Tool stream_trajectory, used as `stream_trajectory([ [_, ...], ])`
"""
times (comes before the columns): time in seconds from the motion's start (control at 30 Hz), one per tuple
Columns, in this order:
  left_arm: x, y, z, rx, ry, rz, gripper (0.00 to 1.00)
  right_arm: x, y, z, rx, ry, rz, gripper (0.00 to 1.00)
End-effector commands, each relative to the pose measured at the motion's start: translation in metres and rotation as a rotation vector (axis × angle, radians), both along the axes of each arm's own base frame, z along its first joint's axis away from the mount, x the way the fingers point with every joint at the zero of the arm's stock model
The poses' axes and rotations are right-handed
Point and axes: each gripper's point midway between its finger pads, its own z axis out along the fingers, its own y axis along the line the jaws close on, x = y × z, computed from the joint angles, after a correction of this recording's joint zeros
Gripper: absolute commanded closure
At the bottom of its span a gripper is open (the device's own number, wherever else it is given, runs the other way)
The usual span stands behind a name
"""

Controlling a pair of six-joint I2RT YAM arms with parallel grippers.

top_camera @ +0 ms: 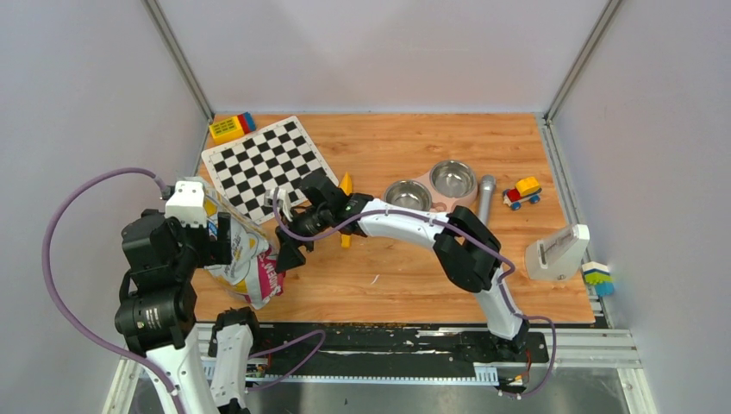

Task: Serve the pet food
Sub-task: Move the pet food bag to the center of the board.

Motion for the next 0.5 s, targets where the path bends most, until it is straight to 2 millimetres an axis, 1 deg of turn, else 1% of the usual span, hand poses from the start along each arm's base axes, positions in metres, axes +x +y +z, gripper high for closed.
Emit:
stream_trajectory([
  [0.0,-0.003,-0.001,0.005,0.004,-0.038,0.006,0.0,0.01,0.021,0.035,0.099,-0.009,-0.005,0.33],
  [0.13,-0.003,0.002,0.007,0.015,-0.047,0.016,0.0,0.015,0.028,0.032,0.087,-0.008,-0.014,0.35],
  [0.27,-0.004,0.004,0.009,0.024,-0.056,0.027,0.0,0.02,0.031,0.024,0.066,-0.01,-0.023,0.4],
  [0.37,-0.005,0.004,0.008,0.025,-0.056,0.032,0.0,0.022,0.029,0.021,0.056,-0.024,-0.025,0.48],
  [0.47,-0.005,0.006,0.007,0.028,-0.054,0.041,0.0,0.027,0.024,0.022,0.056,-0.022,-0.031,0.59],
])
